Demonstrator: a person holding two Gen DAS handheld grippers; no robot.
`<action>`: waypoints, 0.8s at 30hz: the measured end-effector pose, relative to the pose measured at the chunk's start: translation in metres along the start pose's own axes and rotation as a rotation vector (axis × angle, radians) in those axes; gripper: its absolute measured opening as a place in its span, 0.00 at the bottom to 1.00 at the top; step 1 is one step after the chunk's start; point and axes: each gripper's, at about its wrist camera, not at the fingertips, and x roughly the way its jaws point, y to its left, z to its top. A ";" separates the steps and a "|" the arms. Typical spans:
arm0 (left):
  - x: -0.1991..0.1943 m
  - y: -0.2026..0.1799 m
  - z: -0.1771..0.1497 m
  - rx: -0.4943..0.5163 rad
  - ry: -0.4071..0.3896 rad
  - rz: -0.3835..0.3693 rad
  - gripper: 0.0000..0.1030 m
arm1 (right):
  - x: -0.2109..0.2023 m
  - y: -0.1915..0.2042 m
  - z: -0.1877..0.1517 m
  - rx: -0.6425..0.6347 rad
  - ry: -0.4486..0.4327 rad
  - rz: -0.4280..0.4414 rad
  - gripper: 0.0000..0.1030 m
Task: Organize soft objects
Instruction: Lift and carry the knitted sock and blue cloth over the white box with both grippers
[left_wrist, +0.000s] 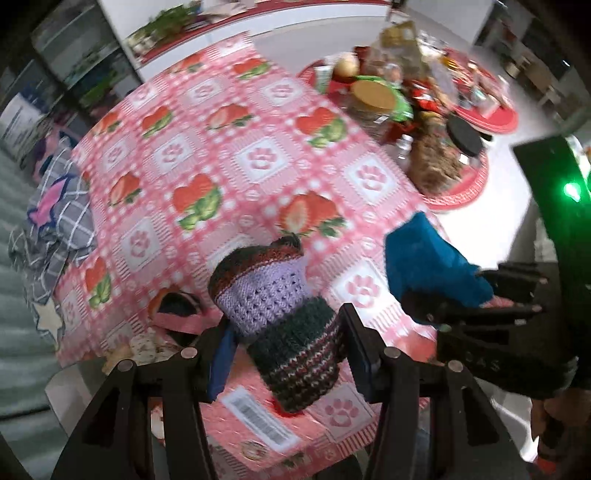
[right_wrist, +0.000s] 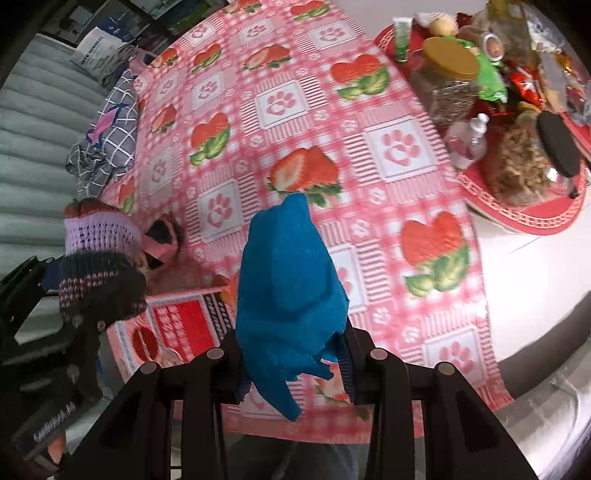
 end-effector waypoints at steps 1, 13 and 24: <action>-0.001 -0.007 -0.003 0.018 0.001 -0.012 0.56 | -0.001 -0.002 -0.003 0.000 -0.001 -0.006 0.37; -0.012 -0.053 -0.052 0.169 0.012 -0.084 0.56 | -0.002 -0.011 -0.052 0.003 0.016 -0.073 0.37; -0.015 -0.035 -0.116 0.187 0.062 -0.111 0.56 | 0.010 0.012 -0.093 -0.054 0.067 -0.079 0.37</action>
